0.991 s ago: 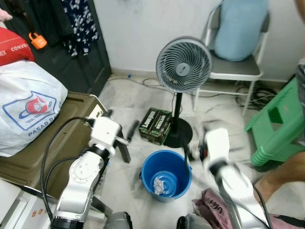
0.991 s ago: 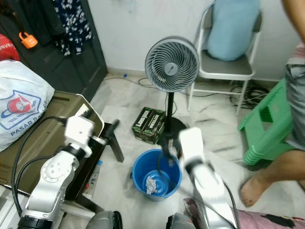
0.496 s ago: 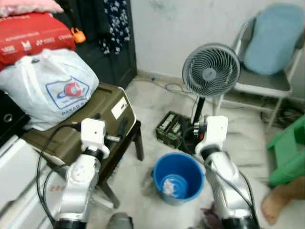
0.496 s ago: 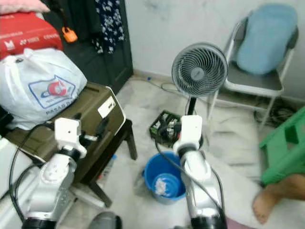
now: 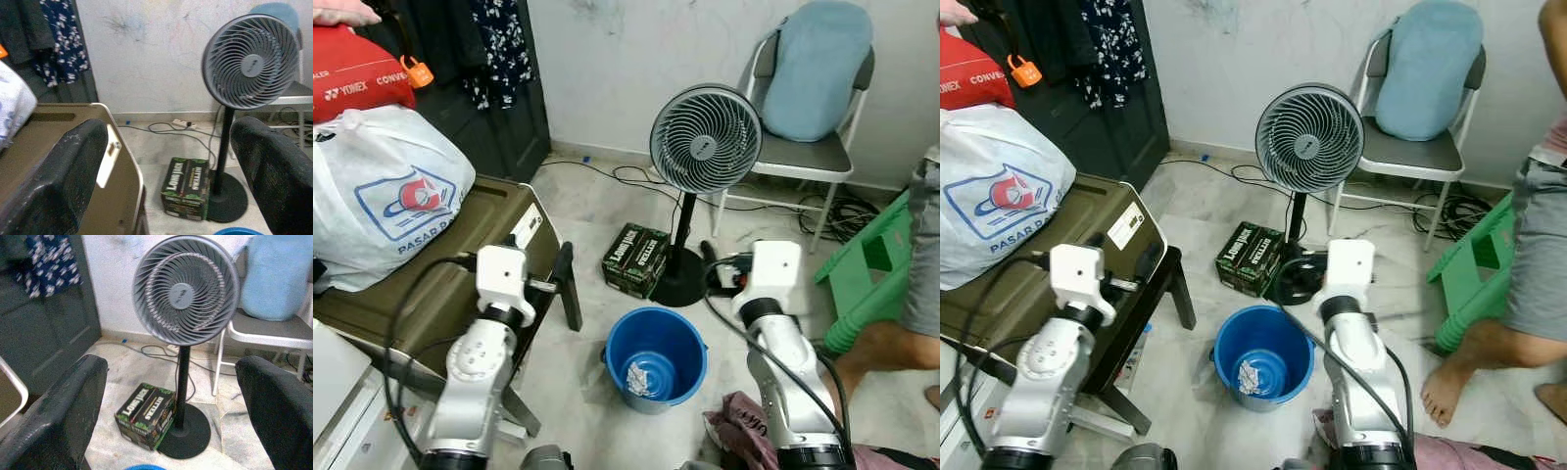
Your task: Clean up the room
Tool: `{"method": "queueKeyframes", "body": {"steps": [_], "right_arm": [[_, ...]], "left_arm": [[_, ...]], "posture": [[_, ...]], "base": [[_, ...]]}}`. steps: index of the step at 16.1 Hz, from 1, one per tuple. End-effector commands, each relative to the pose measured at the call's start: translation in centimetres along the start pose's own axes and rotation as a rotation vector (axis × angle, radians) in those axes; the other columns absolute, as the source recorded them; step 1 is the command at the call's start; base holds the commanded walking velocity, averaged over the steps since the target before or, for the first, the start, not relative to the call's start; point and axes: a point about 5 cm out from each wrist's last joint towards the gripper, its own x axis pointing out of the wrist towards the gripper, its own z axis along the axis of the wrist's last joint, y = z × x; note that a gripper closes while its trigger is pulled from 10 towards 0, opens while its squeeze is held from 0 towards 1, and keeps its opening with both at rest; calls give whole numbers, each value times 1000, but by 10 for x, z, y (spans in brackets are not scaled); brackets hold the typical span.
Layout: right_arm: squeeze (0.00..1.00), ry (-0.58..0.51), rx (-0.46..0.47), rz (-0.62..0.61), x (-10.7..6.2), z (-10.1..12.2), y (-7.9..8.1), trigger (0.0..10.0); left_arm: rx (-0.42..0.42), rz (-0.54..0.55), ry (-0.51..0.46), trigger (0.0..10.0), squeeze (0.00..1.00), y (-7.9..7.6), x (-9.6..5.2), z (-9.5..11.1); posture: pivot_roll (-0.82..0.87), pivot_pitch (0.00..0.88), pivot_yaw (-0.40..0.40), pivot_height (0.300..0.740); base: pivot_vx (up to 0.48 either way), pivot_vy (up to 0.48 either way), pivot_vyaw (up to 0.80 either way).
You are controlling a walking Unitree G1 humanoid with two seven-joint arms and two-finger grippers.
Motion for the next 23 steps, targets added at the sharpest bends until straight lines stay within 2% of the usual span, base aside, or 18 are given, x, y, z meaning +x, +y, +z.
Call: {"method": "queueKeyframes", "body": {"steps": [1,4,6,8,11,13,15,17,19,20,23], "right_arm": [[0,-31,4,-8,0,7,0,10000],[0,-50,-58,14,-4,8,2,10000],[0,-36,-63,-5,0,5,-4,10000],[0,-59,-60,11,8,12,-1,10000],[0,-79,-60,47,13,19,10,10000],[0,-85,-81,69,9,19,16,10000],[0,-89,-71,71,8,19,17,10000],[0,-80,-78,67,5,15,13,10000],[0,-47,-92,45,-6,5,5,10000],[0,-42,-119,54,-11,3,4,10000],[0,-10,-138,24,-23,-4,-7,10000]], "left_arm": [[14,-3,-22,10000,0,2,2,7],[15,9,1,10000,0,3,-4,1],[17,-23,12,10000,0,-2,-6,-2],[21,-28,15,10000,0,-1,-7,-1],[62,-43,-35,10000,0,-1,6,13],[67,-14,-43,10000,0,3,5,16],[65,9,-32,10000,0,5,-1,14],[70,2,-18,10000,0,2,-6,10],[55,40,39,10000,0,6,-18,-2],[50,11,72,10000,0,3,-25,-9],[54,-6,74,10000,0,-3,-29,-9]], "posture": [[-40,0,14,740],[-26,0,-9,740],[-22,0,-9,740],[-37,0,2,740],[-28,0,-29,740],[-31,2,-25,740],[-26,1,-19,740],[-20,7,-4,740],[-59,3,24,740],[-72,15,28,740],[-77,17,11,740]], "base": [[0,0,0],[0,0,533],[0,0,800],[0,0,800],[0,0,800],[0,0,800],[0,0,800],[0,0,800],[0,0,800],[0,0,800],[0,0,800]]}}
